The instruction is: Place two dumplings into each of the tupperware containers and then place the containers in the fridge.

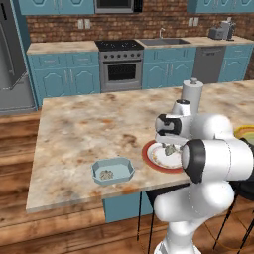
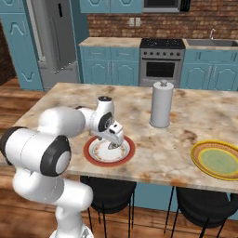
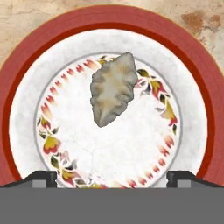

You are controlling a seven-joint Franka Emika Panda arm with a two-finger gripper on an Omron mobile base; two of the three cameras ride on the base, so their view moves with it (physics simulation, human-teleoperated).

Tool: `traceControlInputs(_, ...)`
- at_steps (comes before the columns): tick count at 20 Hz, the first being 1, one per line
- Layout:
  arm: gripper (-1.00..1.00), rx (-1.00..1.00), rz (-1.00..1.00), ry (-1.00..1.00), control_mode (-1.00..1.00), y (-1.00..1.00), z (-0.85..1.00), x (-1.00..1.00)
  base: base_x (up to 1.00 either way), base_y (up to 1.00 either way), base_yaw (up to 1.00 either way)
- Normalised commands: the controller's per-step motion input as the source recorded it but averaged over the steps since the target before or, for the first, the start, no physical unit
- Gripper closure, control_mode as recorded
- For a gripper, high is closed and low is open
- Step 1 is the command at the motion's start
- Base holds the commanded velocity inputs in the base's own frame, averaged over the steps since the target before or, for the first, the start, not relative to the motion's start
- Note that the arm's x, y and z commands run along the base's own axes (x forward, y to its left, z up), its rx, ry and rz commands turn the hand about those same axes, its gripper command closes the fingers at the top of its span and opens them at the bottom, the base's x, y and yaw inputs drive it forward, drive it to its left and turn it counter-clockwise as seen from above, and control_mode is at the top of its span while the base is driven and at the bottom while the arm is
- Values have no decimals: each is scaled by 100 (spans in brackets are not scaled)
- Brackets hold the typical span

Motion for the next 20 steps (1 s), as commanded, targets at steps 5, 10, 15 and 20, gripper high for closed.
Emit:
traceControlInputs(5,-100,0,0,-9,-100,-10,-51,28,0,0,0)
traceControlInputs(10,-100,0,0,-7,-100,-9,-37,20,0,0,0)
traceControlInputs(15,-100,0,0,-6,-100,-4,-19,19,0,0,0)
traceControlInputs(20,-100,0,0,-1,-100,0,-1,26,0,0,0)
